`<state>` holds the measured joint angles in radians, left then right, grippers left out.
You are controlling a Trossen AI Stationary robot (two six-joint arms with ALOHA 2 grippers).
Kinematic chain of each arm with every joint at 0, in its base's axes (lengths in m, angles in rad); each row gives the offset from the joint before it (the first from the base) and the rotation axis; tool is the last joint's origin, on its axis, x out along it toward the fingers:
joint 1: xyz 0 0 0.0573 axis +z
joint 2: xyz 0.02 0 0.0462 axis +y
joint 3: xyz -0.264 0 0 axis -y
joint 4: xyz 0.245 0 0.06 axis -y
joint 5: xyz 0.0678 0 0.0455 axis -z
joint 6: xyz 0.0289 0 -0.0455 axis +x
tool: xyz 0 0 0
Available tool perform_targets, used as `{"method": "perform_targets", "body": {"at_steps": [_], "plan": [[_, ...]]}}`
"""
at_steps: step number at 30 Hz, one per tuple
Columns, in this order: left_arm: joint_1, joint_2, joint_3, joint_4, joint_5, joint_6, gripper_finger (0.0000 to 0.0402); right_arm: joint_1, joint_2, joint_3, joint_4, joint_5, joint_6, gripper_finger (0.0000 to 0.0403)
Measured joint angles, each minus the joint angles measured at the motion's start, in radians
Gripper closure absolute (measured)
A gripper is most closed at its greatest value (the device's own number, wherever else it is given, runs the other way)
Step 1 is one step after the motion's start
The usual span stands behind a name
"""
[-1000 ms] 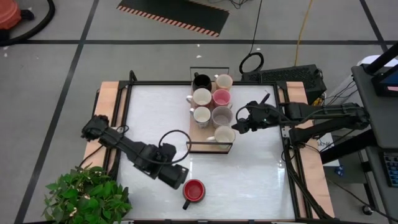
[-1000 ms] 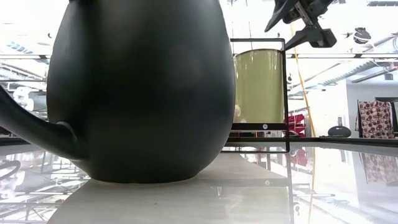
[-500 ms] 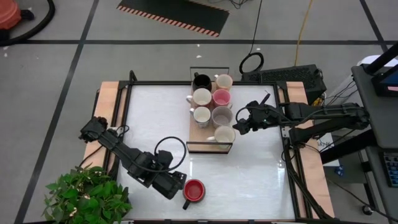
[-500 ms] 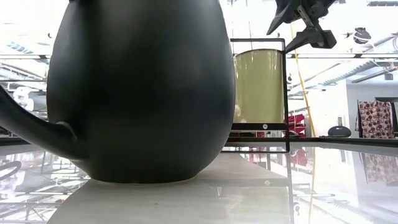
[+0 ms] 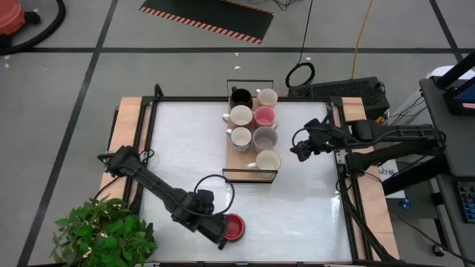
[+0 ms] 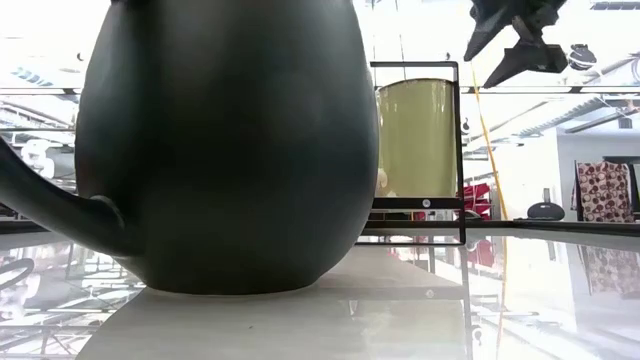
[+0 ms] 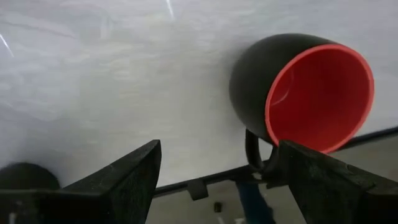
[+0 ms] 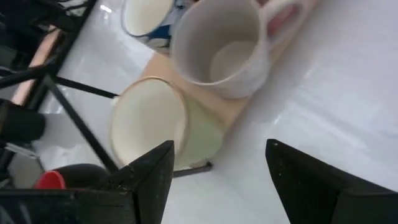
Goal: Place coffee mugs
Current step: Put the black orange mug on the shelf
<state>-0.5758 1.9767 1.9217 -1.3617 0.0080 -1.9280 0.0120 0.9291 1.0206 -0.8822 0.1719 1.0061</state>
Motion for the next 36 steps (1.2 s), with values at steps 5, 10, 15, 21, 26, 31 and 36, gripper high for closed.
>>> {"method": "perform_targets", "body": {"at_steps": [5, 10, 15, 21, 26, 31, 36], "plan": [[0.000, 0.036, 0.000, 0.045, 0.025, -0.039, 0.0076, 0.000, -0.058, 0.000, -0.084, 0.077, -0.008, 0.0156], [0.000, 0.064, 0.000, 0.104, 0.053, -0.078, 0.0076, -0.010, -0.108, 0.000, -0.133, 0.119, -0.048, 0.0156], [-0.003, 0.066, 0.000, 0.140, 0.040, -0.168, 0.0076, -0.036, -0.124, 0.000, -0.142, 0.119, -0.097, 0.0156], [-0.010, 0.066, 0.000, 0.138, 0.025, -0.260, 0.0076, -0.063, -0.122, 0.000, -0.141, 0.115, -0.150, 0.0156], [-0.010, 0.084, 0.000, 0.135, 0.029, -0.295, 0.0076, -0.072, -0.121, 0.000, -0.148, 0.113, -0.189, 0.0156], [-0.003, 0.113, 0.000, 0.140, 0.028, -0.307, 0.0076, -0.072, -0.121, 0.000, -0.158, 0.112, -0.210, 0.0156], [0.009, 0.149, 0.000, 0.184, 0.027, -0.309, 0.0076, -0.073, -0.121, 0.000, -0.159, 0.113, -0.238, 0.0156]]}}
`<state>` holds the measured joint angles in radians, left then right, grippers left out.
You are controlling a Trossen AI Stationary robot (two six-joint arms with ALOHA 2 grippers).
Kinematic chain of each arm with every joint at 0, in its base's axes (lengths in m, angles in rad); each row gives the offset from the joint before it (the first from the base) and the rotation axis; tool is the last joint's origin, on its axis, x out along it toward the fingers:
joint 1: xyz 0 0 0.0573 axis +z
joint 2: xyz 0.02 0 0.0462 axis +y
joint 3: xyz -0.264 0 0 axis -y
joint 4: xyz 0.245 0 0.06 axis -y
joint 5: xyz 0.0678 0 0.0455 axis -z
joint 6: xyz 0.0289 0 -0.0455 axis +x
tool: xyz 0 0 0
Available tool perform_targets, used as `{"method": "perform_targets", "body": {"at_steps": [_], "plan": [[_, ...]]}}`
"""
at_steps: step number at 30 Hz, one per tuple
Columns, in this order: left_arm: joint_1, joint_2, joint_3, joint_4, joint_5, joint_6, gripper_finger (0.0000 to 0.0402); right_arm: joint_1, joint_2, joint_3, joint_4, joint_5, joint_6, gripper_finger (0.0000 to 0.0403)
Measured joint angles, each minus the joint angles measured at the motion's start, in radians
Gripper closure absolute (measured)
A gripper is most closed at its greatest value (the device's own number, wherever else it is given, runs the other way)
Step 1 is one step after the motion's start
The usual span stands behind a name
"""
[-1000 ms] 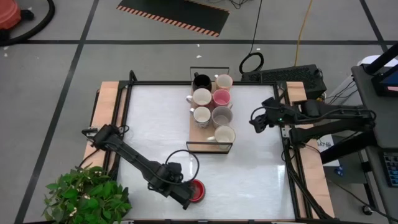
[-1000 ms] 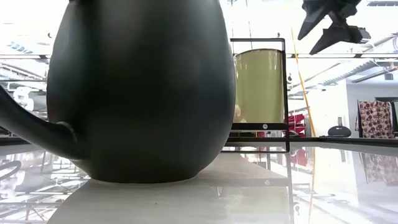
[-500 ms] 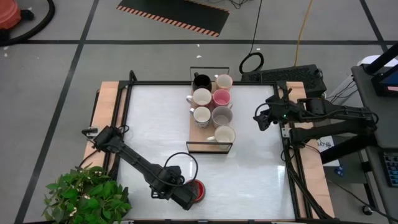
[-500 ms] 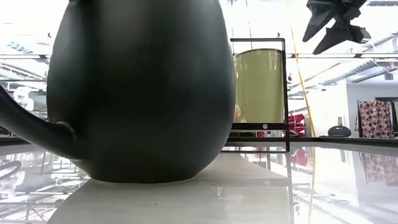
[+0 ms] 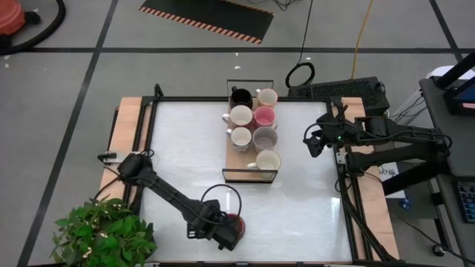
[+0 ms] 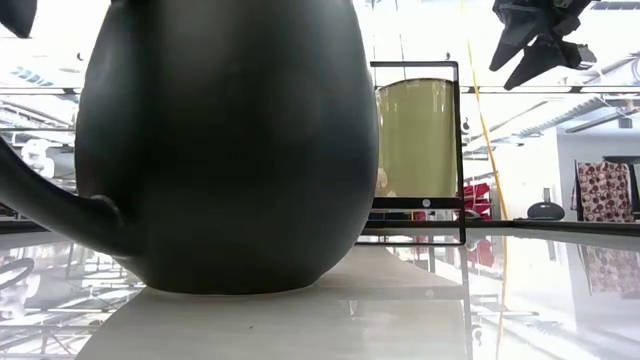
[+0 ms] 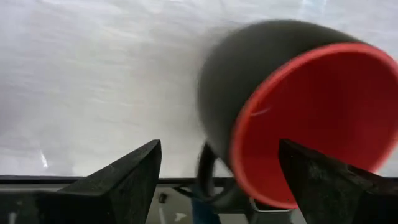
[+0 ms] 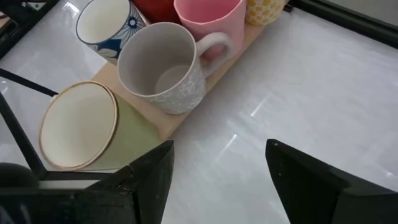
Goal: Place coffee mugs
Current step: Put the black orange mug on the shelf
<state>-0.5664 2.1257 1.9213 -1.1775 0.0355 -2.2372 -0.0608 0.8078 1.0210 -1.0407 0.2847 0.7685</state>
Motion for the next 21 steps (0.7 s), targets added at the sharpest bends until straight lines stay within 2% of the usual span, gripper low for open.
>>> {"method": "perform_targets", "body": {"at_steps": [5, 8, 10, 12, 17, 19, 21], "plan": [[0.012, 0.049, 0.000, 0.046, -0.001, 0.000, 0.0080, -0.024, 0.000, 0.000, -0.010, -0.001, -0.006, 0.0156], [0.015, 0.062, 0.000, 0.061, 0.000, 0.004, 0.0110, -0.048, 0.000, 0.000, -0.015, -0.011, -0.007, 0.0156], [0.022, 0.069, 0.000, 0.082, 0.011, 0.013, 0.0150, -0.068, 0.001, 0.000, -0.018, -0.033, -0.019, 0.0156], [0.028, 0.072, -0.001, 0.074, 0.014, 0.034, 0.0206, -0.086, 0.005, 0.000, -0.019, -0.055, -0.027, 0.0156], [0.042, 0.063, -0.002, 0.043, -0.034, 0.090, 0.0371, -0.124, 0.014, 0.000, -0.020, -0.081, -0.033, 0.0156], [0.045, 0.048, -0.002, 0.018, -0.070, 0.096, 0.0381, -0.133, 0.018, 0.000, -0.020, -0.086, -0.043, 0.0156], [0.052, 0.030, -0.002, -0.031, -0.060, 0.132, 0.0381, -0.143, 0.018, 0.000, -0.020, -0.107, -0.060, 0.0156]]}}
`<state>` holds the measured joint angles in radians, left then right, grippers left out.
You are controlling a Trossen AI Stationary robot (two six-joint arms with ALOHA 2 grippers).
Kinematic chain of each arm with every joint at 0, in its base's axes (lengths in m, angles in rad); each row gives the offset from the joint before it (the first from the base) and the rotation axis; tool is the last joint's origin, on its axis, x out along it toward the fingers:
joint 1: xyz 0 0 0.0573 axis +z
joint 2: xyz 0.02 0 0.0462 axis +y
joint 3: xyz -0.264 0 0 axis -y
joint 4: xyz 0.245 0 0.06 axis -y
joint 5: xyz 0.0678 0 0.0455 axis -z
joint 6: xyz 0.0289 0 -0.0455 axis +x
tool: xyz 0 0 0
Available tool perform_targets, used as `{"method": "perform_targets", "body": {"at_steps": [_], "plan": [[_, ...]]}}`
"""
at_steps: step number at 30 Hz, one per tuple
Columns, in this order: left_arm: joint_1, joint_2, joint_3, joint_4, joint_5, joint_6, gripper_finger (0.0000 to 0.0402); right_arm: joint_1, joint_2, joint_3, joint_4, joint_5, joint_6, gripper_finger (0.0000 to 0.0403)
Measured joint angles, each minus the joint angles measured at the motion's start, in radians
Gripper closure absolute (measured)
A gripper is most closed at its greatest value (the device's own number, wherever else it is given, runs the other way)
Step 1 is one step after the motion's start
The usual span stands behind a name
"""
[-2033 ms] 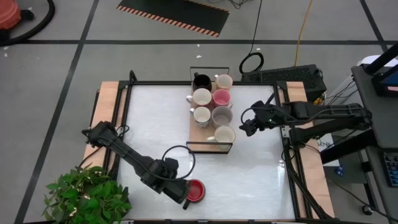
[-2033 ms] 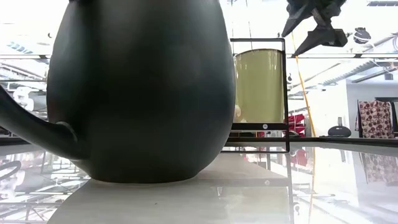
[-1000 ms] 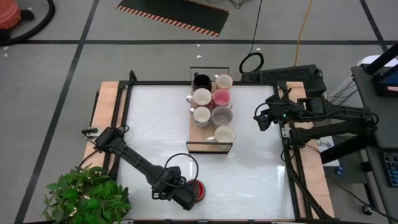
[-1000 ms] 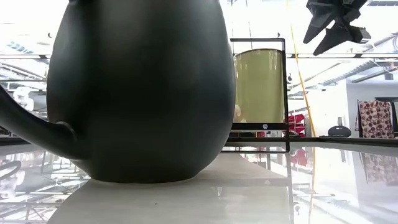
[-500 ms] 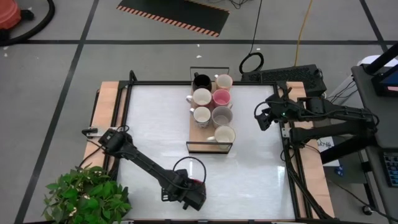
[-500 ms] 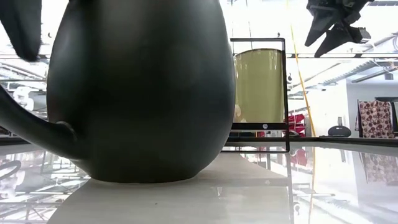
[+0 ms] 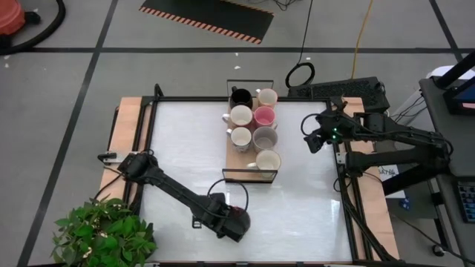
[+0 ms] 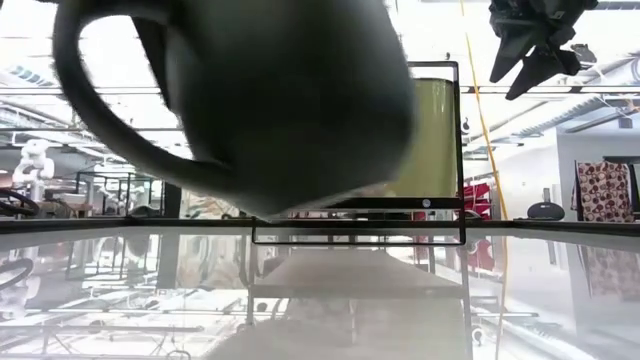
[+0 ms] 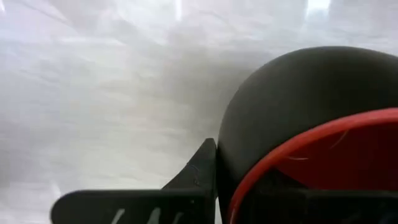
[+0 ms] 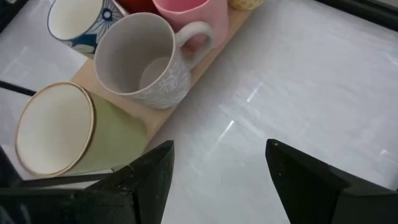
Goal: Place coffee mugs
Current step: Put the black orange mug on the shelf
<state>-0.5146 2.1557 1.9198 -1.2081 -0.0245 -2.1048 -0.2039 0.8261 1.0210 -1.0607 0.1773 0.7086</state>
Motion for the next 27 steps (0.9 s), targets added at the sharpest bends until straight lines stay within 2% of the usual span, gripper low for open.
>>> {"method": "perform_targets", "body": {"at_steps": [6, 12, 16, 22, 24, 27], "plan": [[0.048, -0.091, 0.000, -0.143, 0.021, 0.137, 0.0381, -0.013, 0.000, 0.000, -0.011, -0.026, -0.035, 0.0156], [0.132, -0.220, 0.000, -0.236, -0.026, 0.267, 0.0381, -0.013, 0.000, 0.000, -0.008, -0.028, -0.149, 0.0156], [0.209, -0.304, 0.001, -0.250, -0.060, 0.350, 0.0381, -0.013, -0.001, 0.000, -0.007, -0.028, -0.222, 0.0156], [0.338, -0.426, 0.001, -0.245, -0.103, 0.486, 0.0381, -0.013, -0.002, 0.000, -0.008, -0.020, -0.231, 0.0156], [0.386, -0.457, 0.001, -0.235, -0.141, 0.535, 0.0381, -0.013, -0.001, 0.000, 0.000, 0.004, -0.222, 0.0156], [0.454, -0.507, 0.001, -0.228, -0.138, 0.639, 0.0381, -0.013, -0.001, 0.000, 0.002, 0.063, -0.185, 0.0156]]}}
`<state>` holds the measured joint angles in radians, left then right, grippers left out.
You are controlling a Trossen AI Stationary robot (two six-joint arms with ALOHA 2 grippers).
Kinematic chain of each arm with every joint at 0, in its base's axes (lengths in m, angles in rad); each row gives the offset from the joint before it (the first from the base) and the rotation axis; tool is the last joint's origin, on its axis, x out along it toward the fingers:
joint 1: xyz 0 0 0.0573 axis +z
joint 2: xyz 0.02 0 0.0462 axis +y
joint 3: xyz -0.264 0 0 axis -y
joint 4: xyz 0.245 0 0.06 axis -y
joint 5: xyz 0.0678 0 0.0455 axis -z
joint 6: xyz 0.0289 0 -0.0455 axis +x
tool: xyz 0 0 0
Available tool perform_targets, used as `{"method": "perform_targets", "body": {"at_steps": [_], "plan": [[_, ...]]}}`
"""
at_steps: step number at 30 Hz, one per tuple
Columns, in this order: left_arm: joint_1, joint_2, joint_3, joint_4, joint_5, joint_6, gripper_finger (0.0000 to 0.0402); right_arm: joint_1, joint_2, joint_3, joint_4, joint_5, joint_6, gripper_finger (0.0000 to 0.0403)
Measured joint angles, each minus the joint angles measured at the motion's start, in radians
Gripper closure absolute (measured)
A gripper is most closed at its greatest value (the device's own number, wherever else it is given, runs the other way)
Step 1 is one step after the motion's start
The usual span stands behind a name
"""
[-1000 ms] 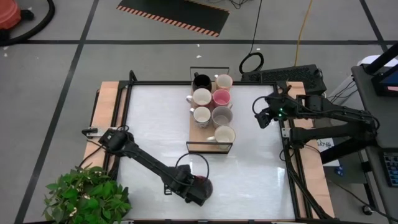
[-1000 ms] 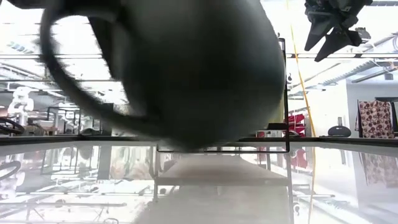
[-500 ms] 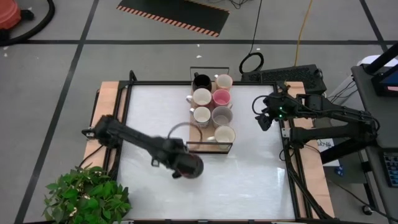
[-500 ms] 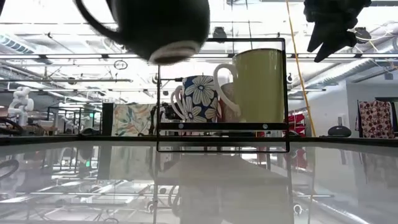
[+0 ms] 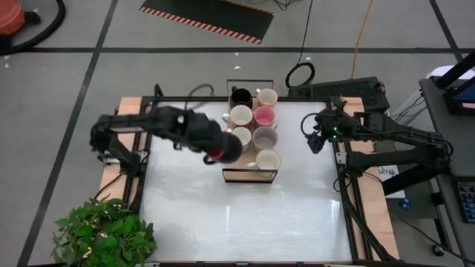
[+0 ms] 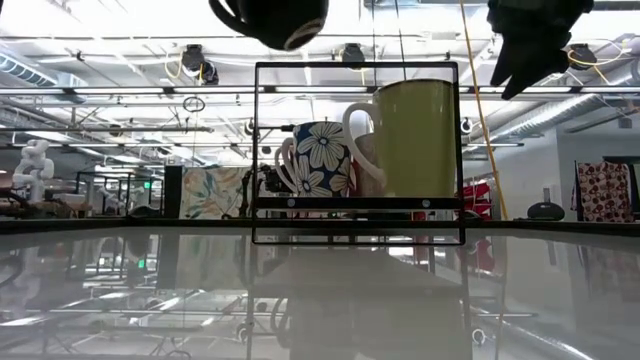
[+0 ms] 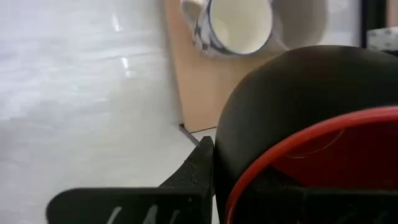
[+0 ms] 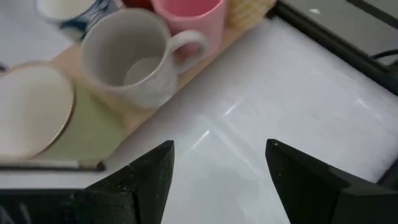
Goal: Place coffee mugs
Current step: Put the black orange mug on the shelf
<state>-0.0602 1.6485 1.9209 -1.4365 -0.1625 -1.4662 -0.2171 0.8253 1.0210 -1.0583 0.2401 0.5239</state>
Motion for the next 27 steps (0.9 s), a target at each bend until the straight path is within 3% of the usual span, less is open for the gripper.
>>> {"method": "perform_targets", "body": {"at_steps": [9, 17, 21, 27], "plan": [[0.150, -0.113, 0.000, 0.078, 0.153, 0.202, 0.0381, -0.001, 0.007, 0.000, 0.014, 0.049, 0.183, 0.0156], [0.256, -0.145, 0.000, 0.081, 0.174, 0.371, 0.0381, -0.001, 0.025, 0.000, 0.014, 0.050, 0.243, 0.0156], [0.253, -0.126, 0.002, 0.083, 0.227, 0.489, 0.0381, -0.001, 0.032, 0.000, 0.014, 0.049, 0.250, 0.0156], [0.206, -0.049, 0.002, 0.063, 0.220, 0.620, 0.0381, 0.000, 0.032, 0.000, 0.014, 0.045, 0.250, 0.0156]]}}
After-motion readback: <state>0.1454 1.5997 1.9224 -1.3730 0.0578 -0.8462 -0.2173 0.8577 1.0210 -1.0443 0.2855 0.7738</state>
